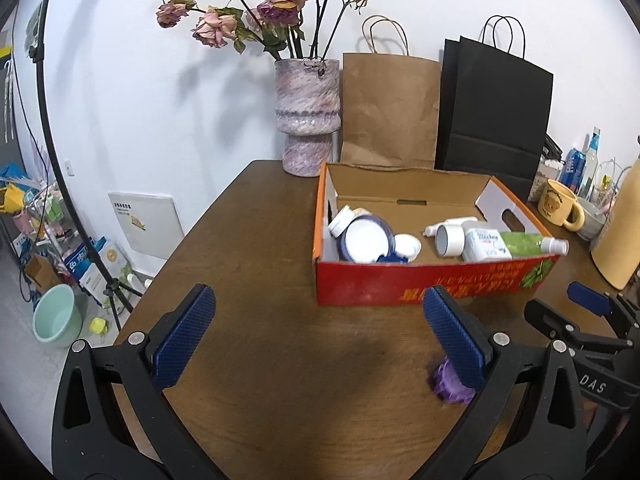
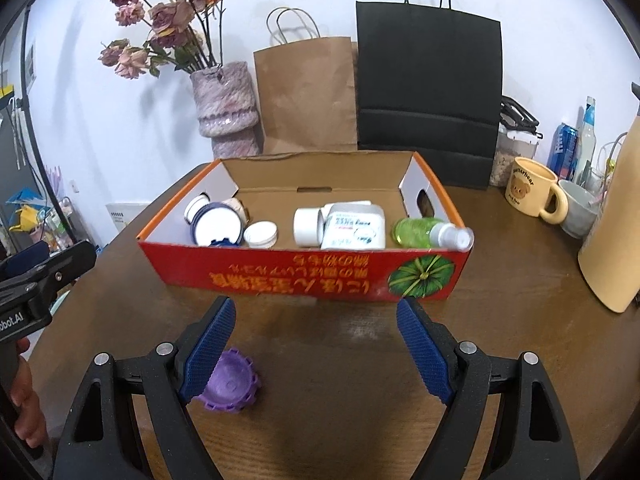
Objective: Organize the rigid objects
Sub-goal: 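Move the right tool back from the box toward the purple cap on the table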
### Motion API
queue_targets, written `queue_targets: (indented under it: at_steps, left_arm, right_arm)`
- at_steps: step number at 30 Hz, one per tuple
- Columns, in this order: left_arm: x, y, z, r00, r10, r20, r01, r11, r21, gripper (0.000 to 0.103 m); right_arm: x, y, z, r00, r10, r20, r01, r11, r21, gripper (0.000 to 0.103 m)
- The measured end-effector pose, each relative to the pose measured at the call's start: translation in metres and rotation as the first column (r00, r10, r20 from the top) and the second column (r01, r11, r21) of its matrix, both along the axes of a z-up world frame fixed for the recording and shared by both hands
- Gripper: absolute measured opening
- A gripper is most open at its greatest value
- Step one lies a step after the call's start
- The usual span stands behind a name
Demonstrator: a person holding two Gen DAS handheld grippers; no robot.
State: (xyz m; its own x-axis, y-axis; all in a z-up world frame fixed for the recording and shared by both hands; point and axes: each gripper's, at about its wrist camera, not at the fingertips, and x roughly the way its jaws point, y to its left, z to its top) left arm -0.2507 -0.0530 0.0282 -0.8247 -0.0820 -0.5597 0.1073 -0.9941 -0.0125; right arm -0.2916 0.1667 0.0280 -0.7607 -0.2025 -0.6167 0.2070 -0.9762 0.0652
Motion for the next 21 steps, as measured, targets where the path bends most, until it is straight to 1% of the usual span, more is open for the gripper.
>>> queue_targets:
  at_steps: [7, 11, 15, 21]
  left_arm:
    - [0.015, -0.011, -0.014, 0.999, -0.015, 0.039, 0.016, 1.0, -0.009, 0.103]
    - [0.02, -0.014, -0.026, 0.997, -0.025, 0.068, 0.026, 1.0, -0.01, 0.103]
    - [0.023, -0.018, -0.037, 0.995, -0.032, 0.092, 0.034, 0.999, -0.019, 0.103]
    - [0.029, -0.032, -0.047, 0.993, -0.035, 0.109, 0.035, 0.999, 0.001, 0.103]
  right_arm:
    - [0.014, -0.01, -0.012, 0.999, 0.009, 0.033, -0.009, 1.0, 0.016, 0.087]
    - [0.023, -0.017, -0.021, 0.998, 0.041, 0.053, -0.043, 0.999, 0.03, 0.087]
    - [0.031, -0.029, -0.03, 0.994, 0.082, 0.076, -0.087, 0.994, 0.07, 0.087]
    - [0.035, -0.044, -0.044, 0.987, 0.113, 0.115, -0.125, 0.987, 0.098, 0.087]
